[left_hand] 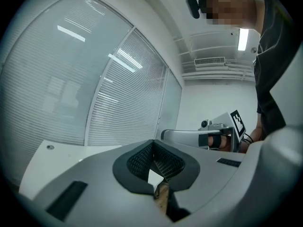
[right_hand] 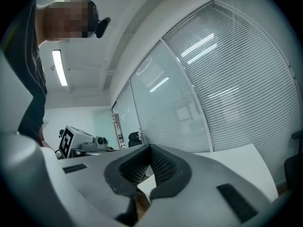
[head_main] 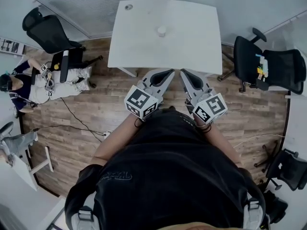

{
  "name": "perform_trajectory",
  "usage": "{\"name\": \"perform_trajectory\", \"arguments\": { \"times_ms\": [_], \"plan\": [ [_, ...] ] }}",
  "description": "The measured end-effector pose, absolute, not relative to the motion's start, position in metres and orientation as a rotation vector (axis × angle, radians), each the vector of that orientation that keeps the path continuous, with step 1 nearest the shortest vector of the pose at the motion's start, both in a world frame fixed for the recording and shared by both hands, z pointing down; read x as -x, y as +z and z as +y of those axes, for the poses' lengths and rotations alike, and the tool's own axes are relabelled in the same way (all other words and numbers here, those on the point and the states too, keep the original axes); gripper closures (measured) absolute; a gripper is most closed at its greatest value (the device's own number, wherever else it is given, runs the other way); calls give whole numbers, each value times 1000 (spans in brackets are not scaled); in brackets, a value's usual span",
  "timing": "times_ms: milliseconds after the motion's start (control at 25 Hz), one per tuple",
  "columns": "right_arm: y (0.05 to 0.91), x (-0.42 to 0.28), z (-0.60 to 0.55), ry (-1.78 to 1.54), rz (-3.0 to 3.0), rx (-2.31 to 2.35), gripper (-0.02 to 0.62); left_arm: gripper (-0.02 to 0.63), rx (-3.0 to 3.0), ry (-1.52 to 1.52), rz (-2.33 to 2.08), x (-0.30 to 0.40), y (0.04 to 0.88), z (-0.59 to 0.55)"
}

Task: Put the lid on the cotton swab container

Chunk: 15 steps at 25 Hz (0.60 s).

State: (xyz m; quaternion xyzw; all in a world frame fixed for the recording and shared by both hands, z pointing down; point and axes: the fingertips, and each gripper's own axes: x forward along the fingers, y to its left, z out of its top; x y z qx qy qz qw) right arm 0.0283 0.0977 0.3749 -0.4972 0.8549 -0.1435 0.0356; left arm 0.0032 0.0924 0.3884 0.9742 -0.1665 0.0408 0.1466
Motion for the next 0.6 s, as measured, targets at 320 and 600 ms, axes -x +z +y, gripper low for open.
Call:
{"name": "perform_trajectory", "arguments": {
  "times_ms": [320,600],
  "plan": [
    [375,-17,29,-418,2573,1610,572,592,-2847,86,-379,11,383,23],
    [366,-1,-33,-380,2510,1680,572,592,-2902,111,-297,32,375,-38]
  ]
}}
